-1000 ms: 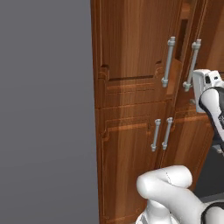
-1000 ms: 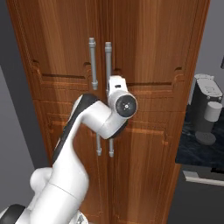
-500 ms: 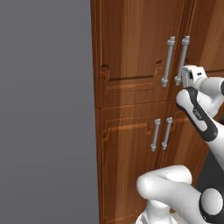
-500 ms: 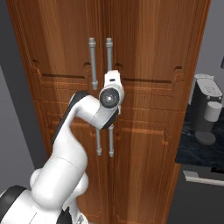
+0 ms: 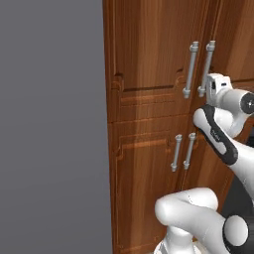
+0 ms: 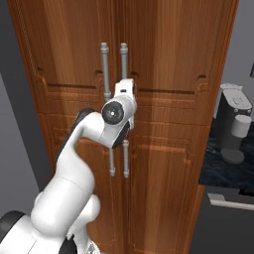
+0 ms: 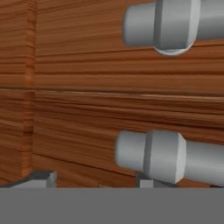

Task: Open the cabinet. Pick the spray and place it next to the sink. Then close the cabinet.

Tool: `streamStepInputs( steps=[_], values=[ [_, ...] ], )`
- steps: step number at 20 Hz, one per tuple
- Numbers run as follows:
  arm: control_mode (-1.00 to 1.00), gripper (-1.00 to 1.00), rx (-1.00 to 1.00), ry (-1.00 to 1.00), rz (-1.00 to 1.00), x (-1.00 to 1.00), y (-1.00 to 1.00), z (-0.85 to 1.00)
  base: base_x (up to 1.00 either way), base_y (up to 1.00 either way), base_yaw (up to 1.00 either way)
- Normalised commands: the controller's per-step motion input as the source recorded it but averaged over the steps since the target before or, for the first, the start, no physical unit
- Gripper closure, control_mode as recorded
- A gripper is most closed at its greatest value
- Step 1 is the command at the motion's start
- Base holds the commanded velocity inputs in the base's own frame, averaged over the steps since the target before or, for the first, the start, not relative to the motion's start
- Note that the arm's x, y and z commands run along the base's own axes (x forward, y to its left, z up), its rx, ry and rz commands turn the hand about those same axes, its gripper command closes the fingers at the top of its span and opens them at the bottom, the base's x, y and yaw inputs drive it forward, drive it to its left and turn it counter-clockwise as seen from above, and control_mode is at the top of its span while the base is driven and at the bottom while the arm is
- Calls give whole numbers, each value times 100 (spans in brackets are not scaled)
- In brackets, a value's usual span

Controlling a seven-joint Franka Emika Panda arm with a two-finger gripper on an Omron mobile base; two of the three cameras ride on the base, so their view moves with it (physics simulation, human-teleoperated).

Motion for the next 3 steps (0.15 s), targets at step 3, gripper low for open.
streamStepInputs(
  steps=[3],
  values=[
    [-100,-100,0,3,-1,-34,-26,0,0,0,0]
  ],
)
